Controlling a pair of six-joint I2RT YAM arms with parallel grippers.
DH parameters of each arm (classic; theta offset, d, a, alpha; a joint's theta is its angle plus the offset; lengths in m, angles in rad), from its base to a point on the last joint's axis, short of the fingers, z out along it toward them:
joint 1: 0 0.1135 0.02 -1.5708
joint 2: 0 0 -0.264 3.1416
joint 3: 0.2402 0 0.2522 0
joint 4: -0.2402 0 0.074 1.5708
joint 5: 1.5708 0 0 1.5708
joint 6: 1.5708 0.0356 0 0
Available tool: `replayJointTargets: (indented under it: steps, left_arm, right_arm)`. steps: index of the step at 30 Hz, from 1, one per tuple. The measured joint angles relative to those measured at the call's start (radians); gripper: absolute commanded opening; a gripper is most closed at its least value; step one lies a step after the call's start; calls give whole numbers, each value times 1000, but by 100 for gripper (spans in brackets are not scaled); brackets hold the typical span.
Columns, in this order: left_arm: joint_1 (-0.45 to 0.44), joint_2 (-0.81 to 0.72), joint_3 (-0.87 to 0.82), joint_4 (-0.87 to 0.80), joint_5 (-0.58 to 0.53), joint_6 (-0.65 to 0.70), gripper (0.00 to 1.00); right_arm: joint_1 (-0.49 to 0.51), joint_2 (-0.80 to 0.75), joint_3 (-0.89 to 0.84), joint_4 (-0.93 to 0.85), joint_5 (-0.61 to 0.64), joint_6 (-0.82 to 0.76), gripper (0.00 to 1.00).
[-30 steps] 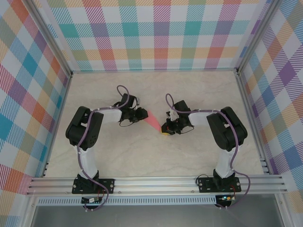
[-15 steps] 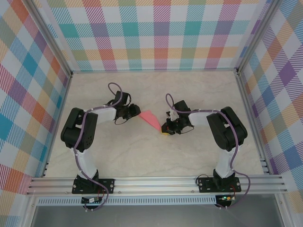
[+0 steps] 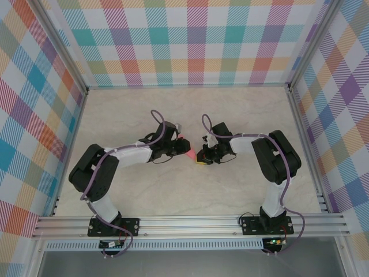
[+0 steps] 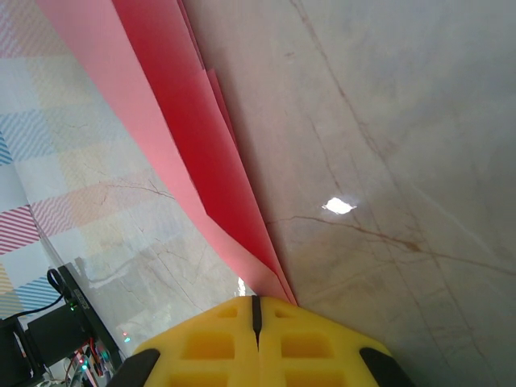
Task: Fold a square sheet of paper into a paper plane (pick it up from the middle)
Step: Fold the wing for the fifth time at the center of the table.
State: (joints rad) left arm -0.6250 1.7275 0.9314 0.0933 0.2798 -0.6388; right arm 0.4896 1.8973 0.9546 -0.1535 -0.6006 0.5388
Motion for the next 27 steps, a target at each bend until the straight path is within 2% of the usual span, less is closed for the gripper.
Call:
replayJointTargets:
  steps: [9,27]
  left_arm:
    - [-41,143,6,48,50,-70,9]
    - [-41,151,16,79,68,-113,6]
  right_arm:
    - [0,0,0,0,0,0,3]
    - [-4,5,0,2,-11,0,3]
